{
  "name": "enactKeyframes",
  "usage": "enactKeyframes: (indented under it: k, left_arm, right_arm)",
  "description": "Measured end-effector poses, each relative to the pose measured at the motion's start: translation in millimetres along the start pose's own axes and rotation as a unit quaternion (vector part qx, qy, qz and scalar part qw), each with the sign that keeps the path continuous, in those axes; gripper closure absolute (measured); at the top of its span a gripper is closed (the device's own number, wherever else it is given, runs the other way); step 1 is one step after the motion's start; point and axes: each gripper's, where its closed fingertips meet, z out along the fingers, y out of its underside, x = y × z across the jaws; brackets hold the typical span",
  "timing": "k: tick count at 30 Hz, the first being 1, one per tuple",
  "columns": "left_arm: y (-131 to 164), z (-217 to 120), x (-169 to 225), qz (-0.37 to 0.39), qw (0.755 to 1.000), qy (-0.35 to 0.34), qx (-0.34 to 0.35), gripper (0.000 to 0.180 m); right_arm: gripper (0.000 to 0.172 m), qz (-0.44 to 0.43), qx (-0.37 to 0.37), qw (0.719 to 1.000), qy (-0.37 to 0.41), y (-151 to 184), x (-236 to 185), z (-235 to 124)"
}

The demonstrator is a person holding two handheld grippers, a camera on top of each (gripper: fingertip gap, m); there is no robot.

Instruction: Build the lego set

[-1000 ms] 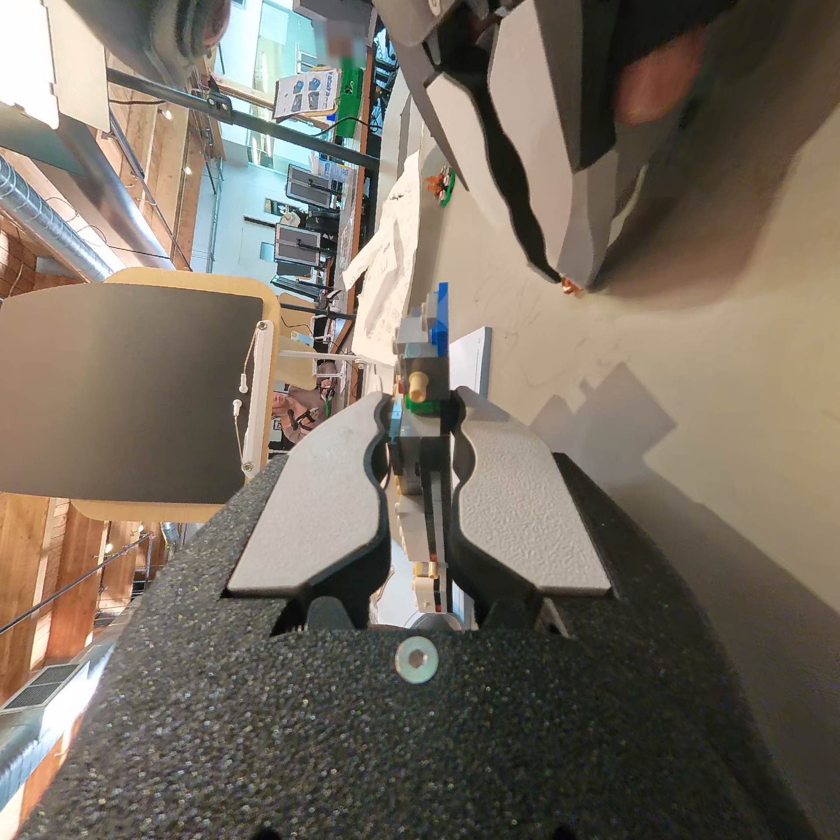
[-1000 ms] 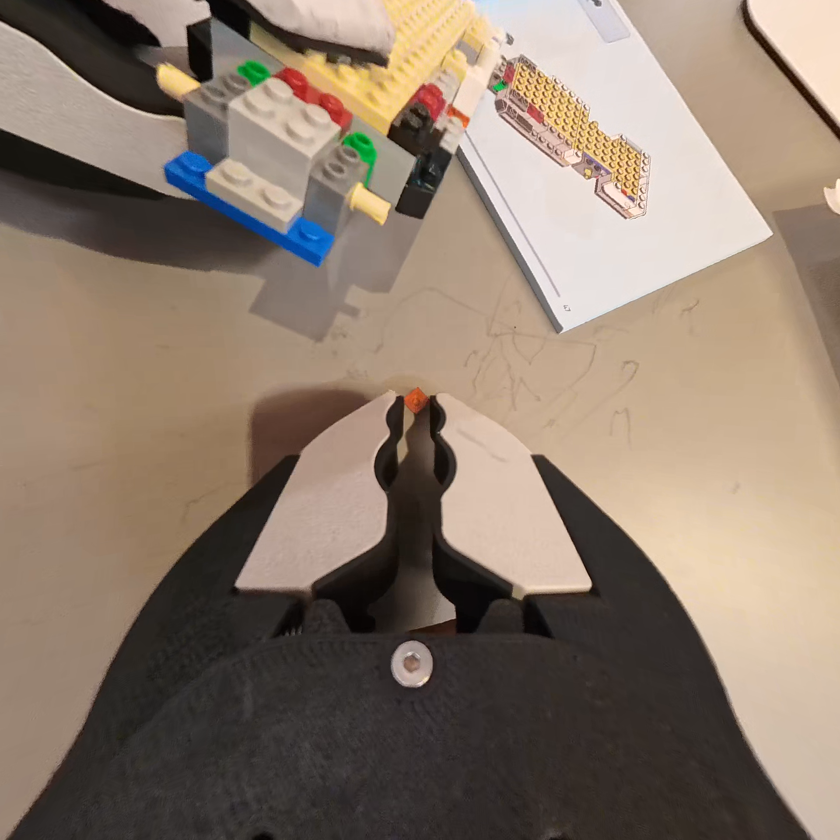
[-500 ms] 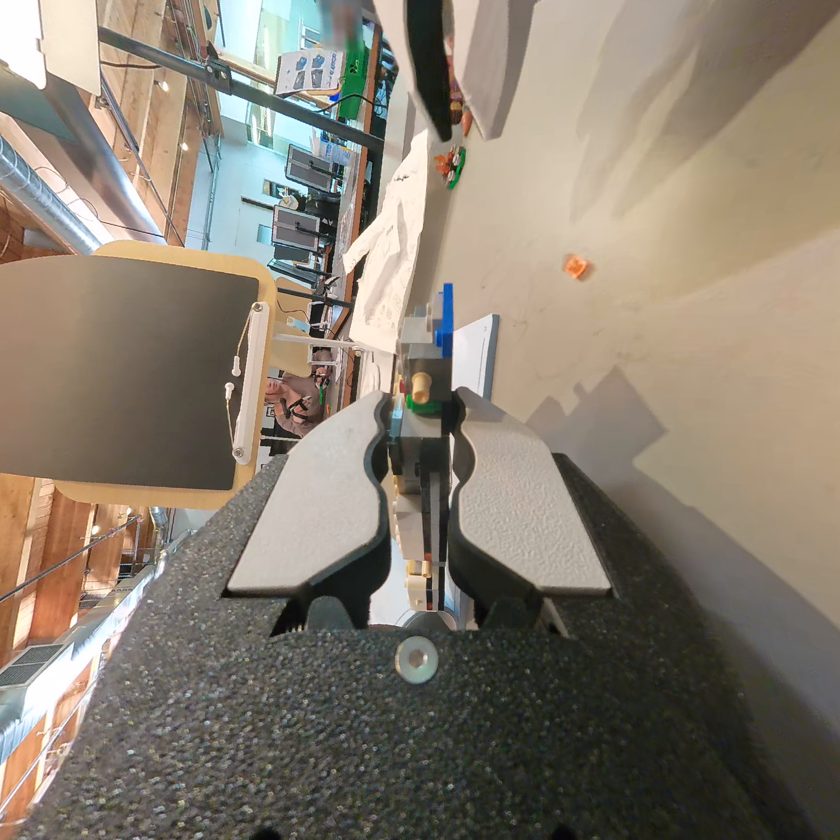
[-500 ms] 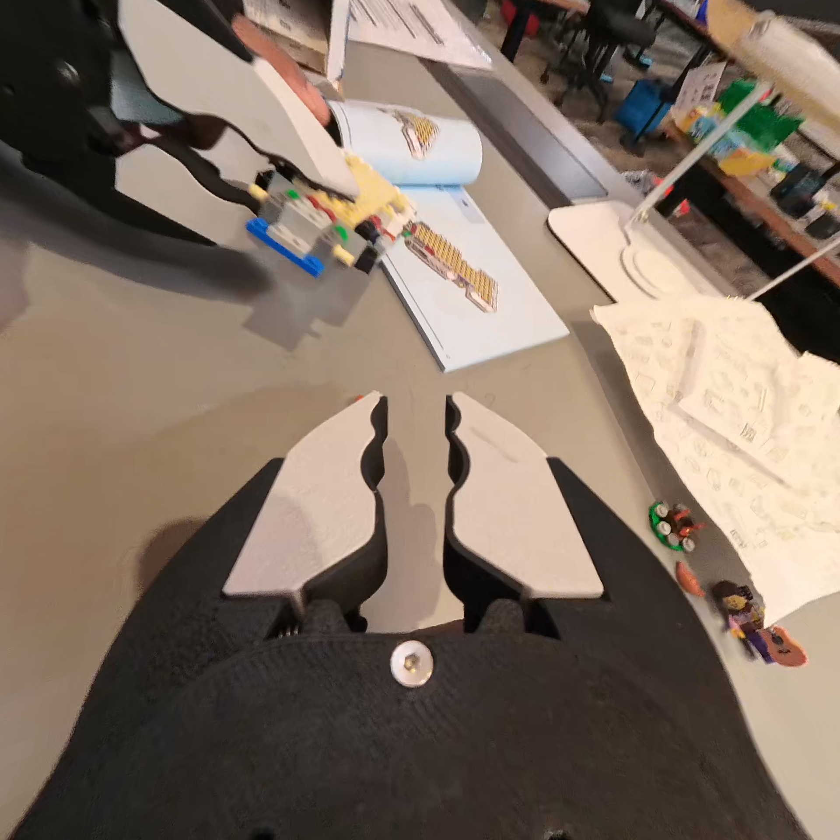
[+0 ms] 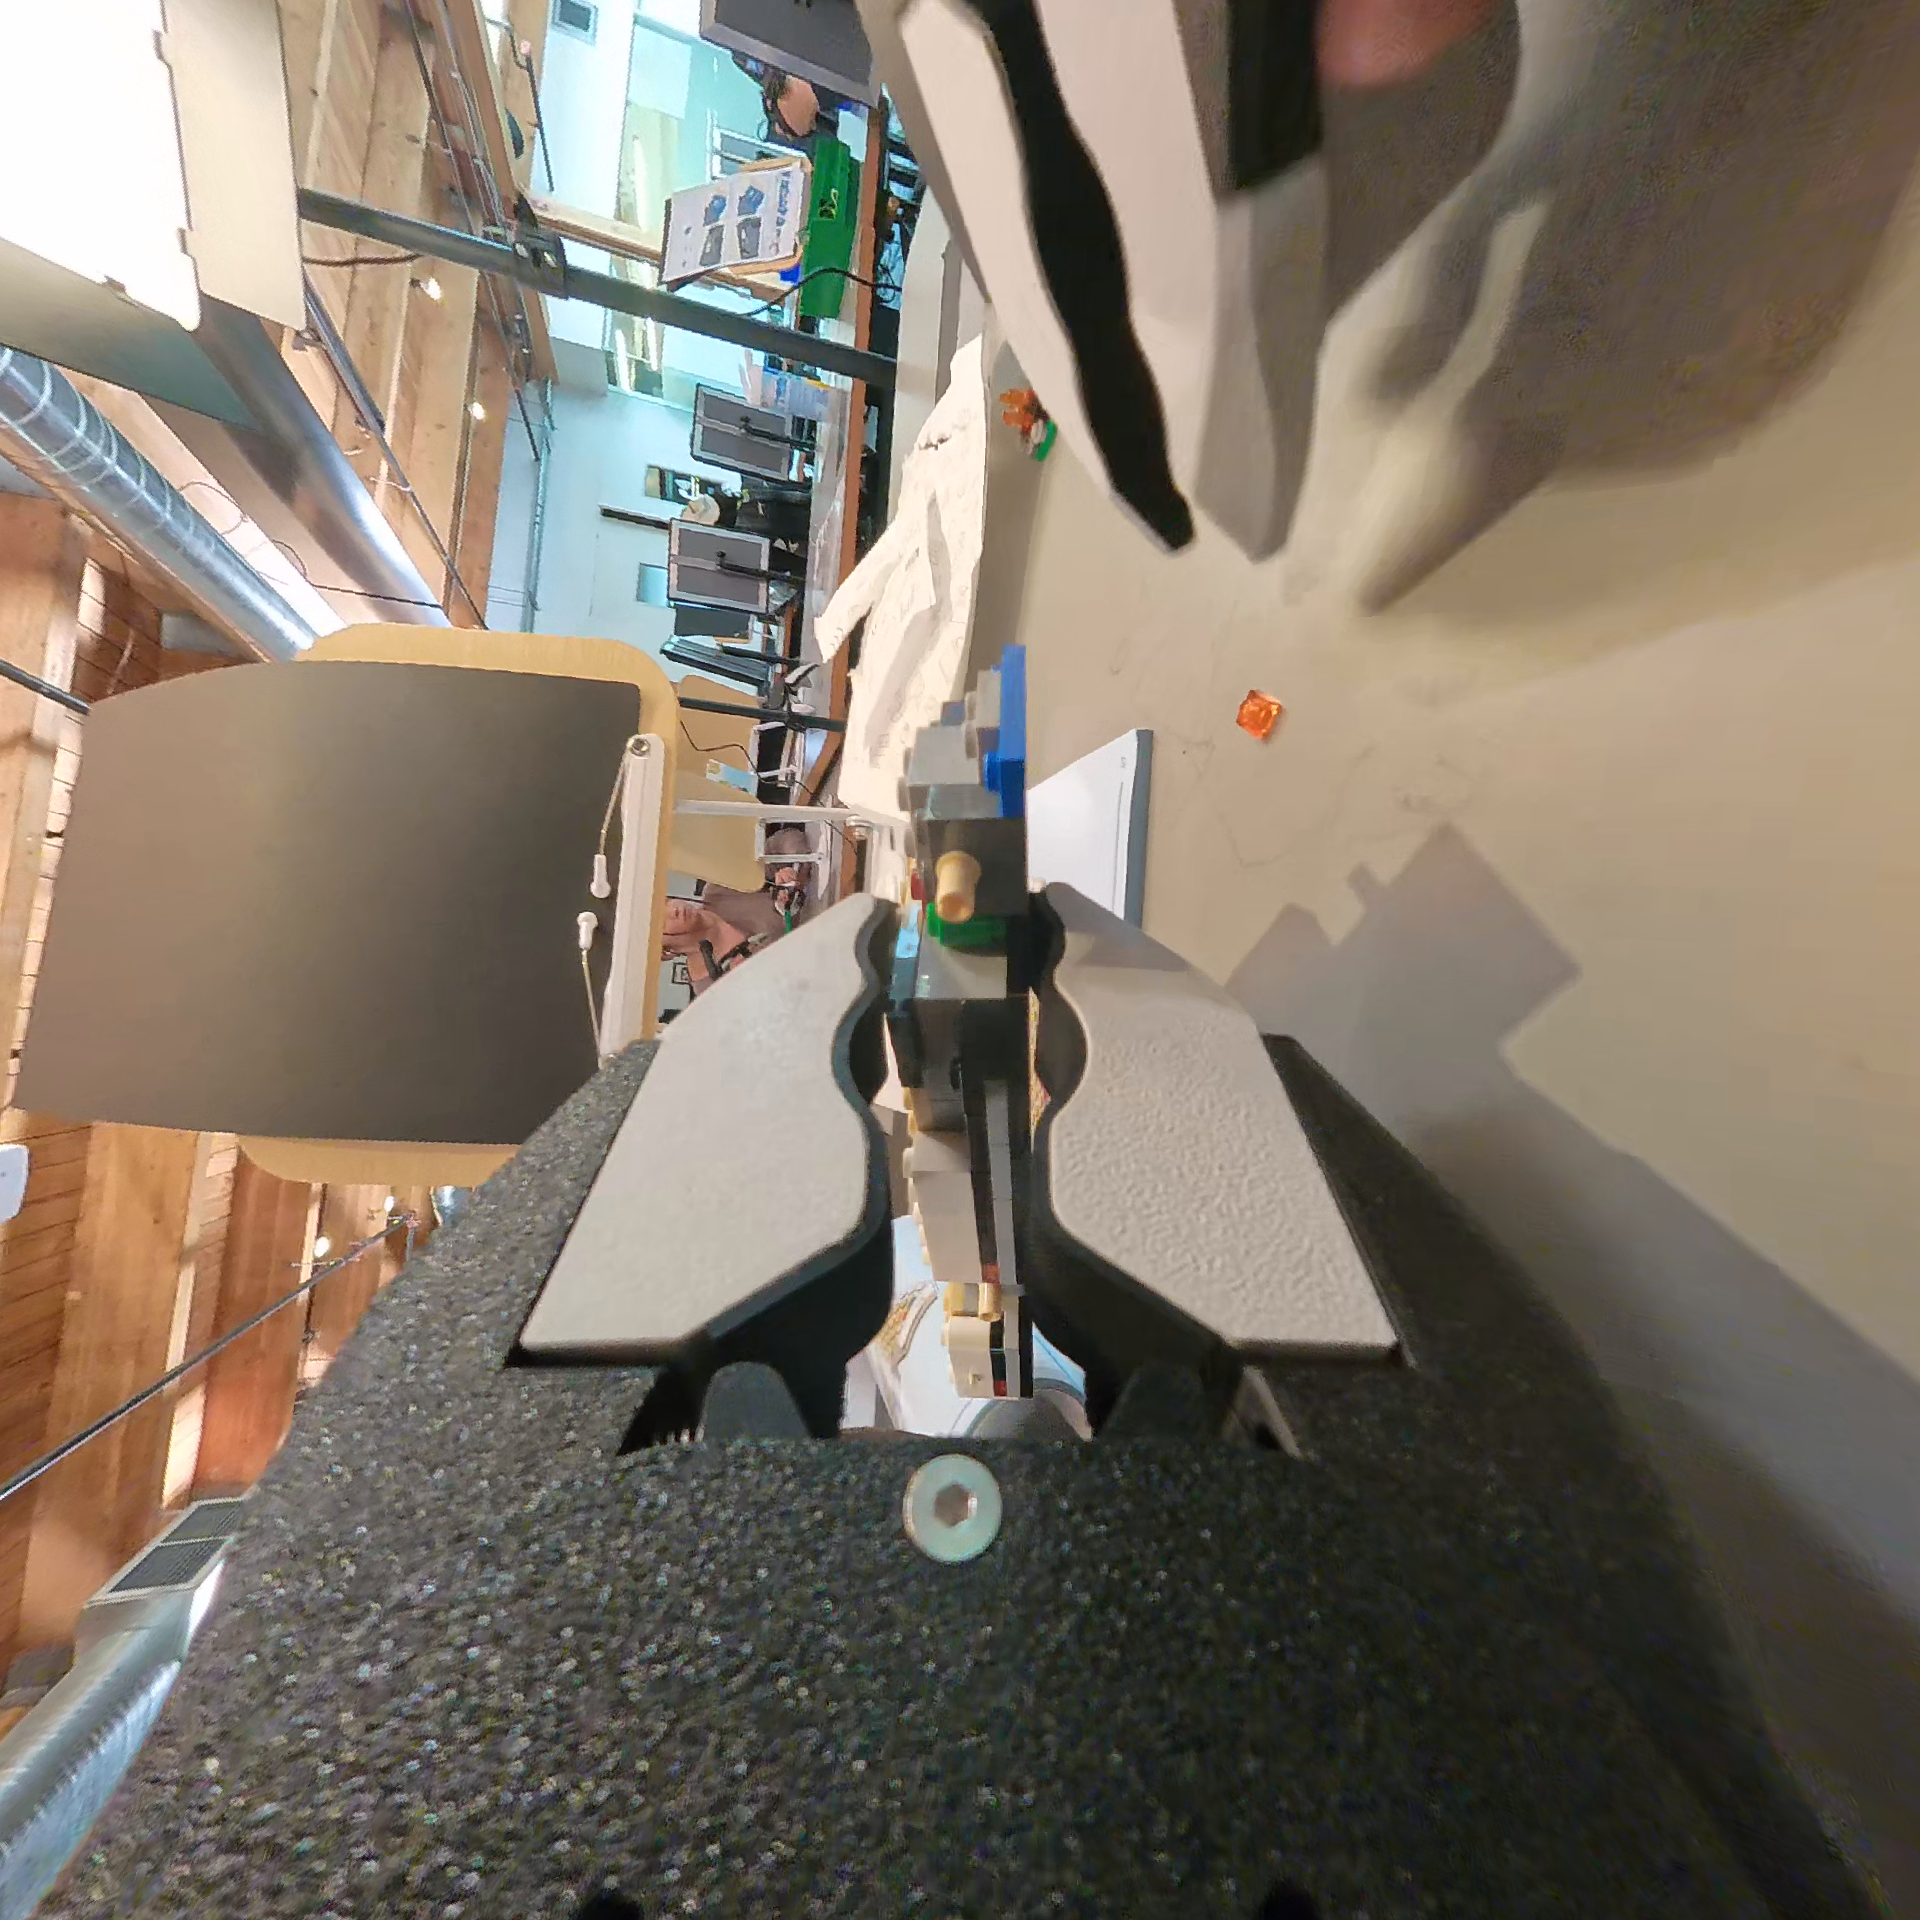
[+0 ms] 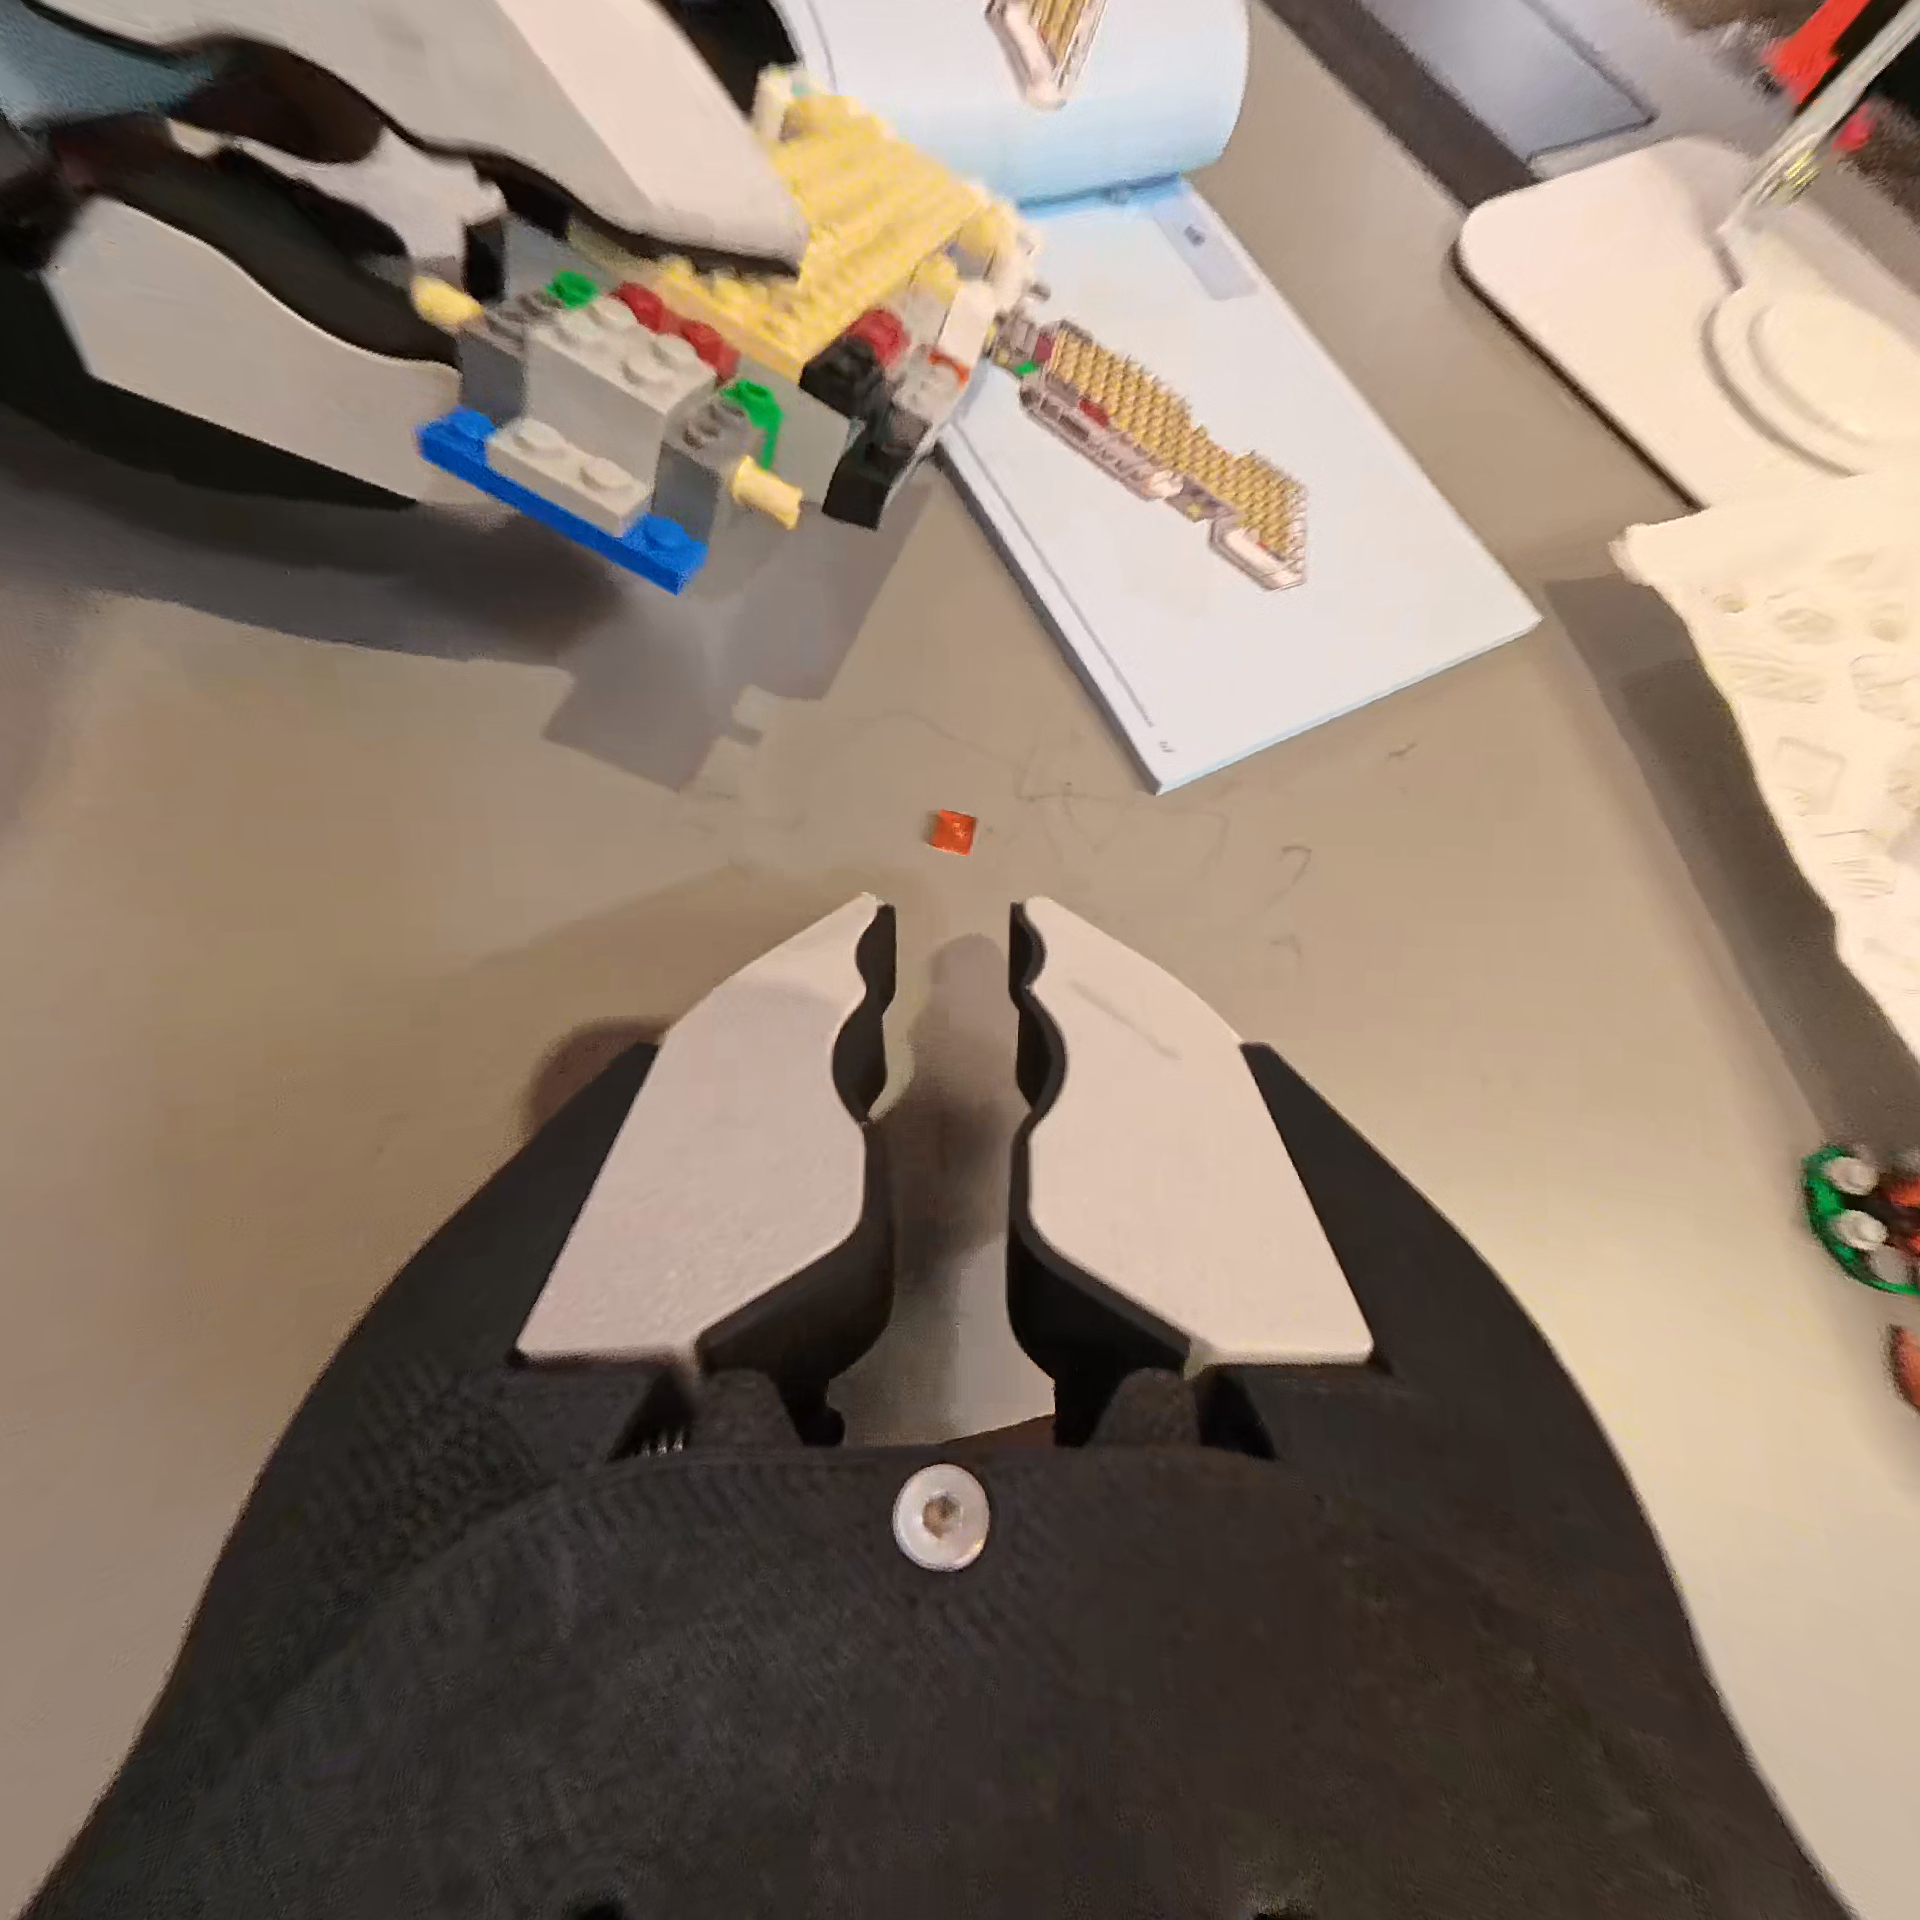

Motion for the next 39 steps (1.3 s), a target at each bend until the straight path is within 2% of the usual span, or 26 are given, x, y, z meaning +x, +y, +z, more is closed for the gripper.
enactKeyframes:
  k: [4,16,25,32,35,39]
  left_arm:
    - [-2.8,-2.3,-2.6,0.013,1.000,-0.013,0.007,0.156]
    - [-4.9,-0.2,-8.5,0.096,0.993,-0.066,0.022,0.156]
    - [-8.2,3.1,-2.5,0.087,0.994,-0.060,0.042,0.156]
    - [-5.0,5.7,2.3,0.092,0.994,-0.051,0.040,0.156]
    - [-5.2,6.2,1.9,0.094,0.994,-0.052,0.037,0.156]
    - [-6.0,5.0,-3.0,0.097,0.993,-0.066,0.034,0.156]
  right_arm:
    - [0.151,0.006,-0.041,0.999,0.018,6.8,2.7,14.6]
    - [0.150,0.039,-0.065,0.997,-0.009,1.8,-0.9,30.7]
    - [0.164,0.041,-0.068,0.997,-0.017,0.2,-0.6,34.5]
    - [0.164,0.012,-0.064,0.997,-0.037,3.4,-4.3,28.9]
    - [0.164,0.019,-0.038,0.998,-0.052,-5.1,-6.0,17.1]
    - [0.164,0.039,0.044,0.993,-0.100,-39.7,-19.5,-11.0]
